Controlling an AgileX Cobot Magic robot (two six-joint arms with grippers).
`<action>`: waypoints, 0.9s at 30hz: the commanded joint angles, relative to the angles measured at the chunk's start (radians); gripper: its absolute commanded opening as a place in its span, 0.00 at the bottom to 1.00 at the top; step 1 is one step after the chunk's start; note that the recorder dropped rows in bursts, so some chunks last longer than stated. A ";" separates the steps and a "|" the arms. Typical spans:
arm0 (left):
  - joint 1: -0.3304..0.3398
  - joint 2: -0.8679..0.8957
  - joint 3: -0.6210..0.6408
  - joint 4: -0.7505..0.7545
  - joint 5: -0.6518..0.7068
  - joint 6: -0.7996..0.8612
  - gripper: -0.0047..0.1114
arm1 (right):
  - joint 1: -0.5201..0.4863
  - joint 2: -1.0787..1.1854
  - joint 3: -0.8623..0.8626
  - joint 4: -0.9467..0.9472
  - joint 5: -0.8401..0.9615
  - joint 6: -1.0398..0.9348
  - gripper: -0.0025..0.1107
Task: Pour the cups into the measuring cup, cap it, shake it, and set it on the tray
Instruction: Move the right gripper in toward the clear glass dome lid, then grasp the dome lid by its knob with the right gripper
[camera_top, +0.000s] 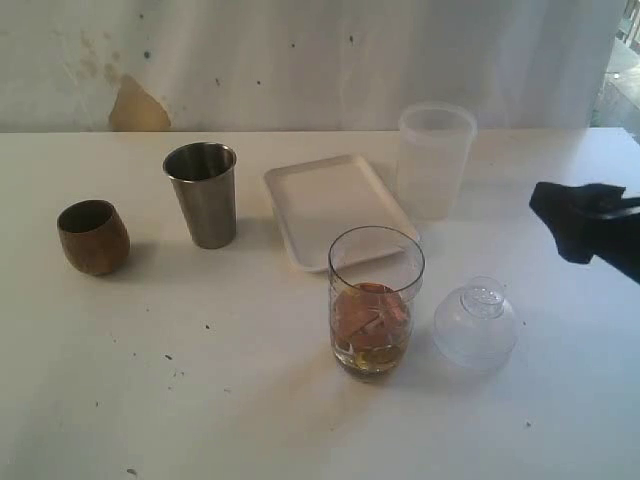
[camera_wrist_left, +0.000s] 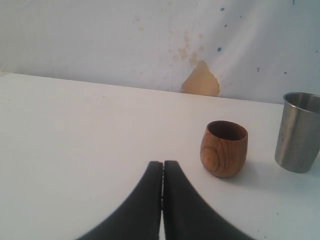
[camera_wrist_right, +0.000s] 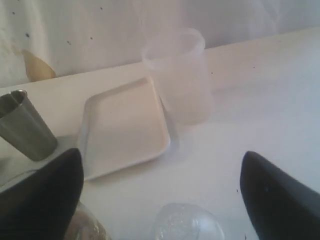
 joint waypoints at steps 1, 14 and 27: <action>0.001 -0.005 0.005 -0.009 -0.014 0.000 0.05 | -0.001 0.090 -0.083 -0.085 -0.148 -0.026 0.71; 0.001 -0.005 0.005 -0.003 -0.014 -0.001 0.05 | 0.123 0.561 -0.533 0.613 1.013 -0.865 0.61; 0.001 -0.005 0.005 -0.003 -0.014 -0.001 0.05 | 0.126 0.664 -0.635 1.041 0.929 -1.237 0.61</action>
